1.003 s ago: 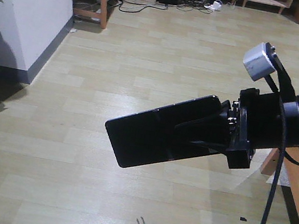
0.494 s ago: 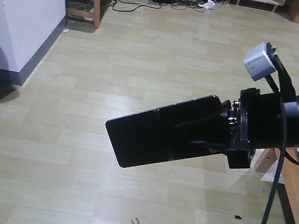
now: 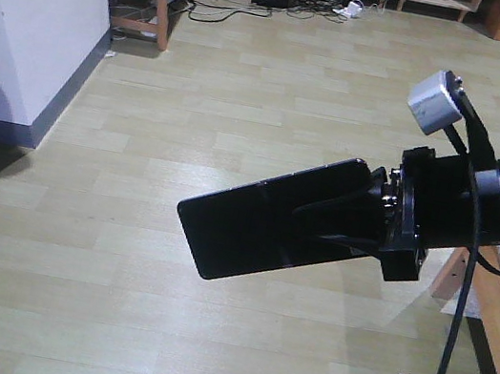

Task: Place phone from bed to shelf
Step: 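Drive away from the bed holding the phone in the right gripper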

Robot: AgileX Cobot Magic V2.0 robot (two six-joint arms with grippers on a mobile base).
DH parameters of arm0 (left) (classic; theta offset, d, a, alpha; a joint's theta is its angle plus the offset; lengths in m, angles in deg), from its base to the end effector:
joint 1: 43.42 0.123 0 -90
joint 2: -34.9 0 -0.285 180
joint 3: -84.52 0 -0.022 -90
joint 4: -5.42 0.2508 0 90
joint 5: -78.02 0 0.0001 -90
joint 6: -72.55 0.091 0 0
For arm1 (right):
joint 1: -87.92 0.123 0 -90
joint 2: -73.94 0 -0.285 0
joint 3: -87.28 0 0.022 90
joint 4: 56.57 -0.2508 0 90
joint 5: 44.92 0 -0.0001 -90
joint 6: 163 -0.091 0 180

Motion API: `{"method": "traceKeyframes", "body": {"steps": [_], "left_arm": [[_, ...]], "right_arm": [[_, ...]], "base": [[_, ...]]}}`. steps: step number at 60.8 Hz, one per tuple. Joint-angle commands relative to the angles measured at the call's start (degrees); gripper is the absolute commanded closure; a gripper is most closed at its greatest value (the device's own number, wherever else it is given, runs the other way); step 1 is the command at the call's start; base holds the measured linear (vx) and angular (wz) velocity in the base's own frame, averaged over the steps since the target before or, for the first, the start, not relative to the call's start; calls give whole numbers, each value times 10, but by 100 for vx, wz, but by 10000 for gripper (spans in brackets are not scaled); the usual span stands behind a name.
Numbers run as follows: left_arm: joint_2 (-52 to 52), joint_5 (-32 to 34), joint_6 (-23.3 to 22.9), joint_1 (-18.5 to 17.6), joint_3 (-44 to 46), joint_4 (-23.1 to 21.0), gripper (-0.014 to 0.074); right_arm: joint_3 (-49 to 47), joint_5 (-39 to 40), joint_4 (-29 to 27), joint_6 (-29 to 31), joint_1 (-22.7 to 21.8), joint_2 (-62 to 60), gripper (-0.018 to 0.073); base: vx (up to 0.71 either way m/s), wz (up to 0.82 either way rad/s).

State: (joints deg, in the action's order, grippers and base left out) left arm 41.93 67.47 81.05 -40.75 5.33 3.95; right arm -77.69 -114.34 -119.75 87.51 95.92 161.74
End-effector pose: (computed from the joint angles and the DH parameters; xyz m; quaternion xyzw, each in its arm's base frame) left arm 0.0563 0.0022 0.1855 0.0302 0.7470 0.0545 0.6619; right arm 0.2479 0.1116 0.3290 -0.4212 0.7534 0.3990 0.3095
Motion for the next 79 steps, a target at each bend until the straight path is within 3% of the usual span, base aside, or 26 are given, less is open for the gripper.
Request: {"method": "traceKeyframes", "body": {"steps": [1,44,79], "left_arm": [[-7,41,-3,1,13,-5,595],[-7,41,-3,1,13,-5,595],[-7,41,-3,1,13,-5,595]], "right_arm": [[-15,-43,-50,2,-1,-20,561],[-15,-43,-50,2,-1,-20,561],[-15,-43,-50,2,-1,-20,561]], "base": [[8,12],[14,9],[38,-9]]}}
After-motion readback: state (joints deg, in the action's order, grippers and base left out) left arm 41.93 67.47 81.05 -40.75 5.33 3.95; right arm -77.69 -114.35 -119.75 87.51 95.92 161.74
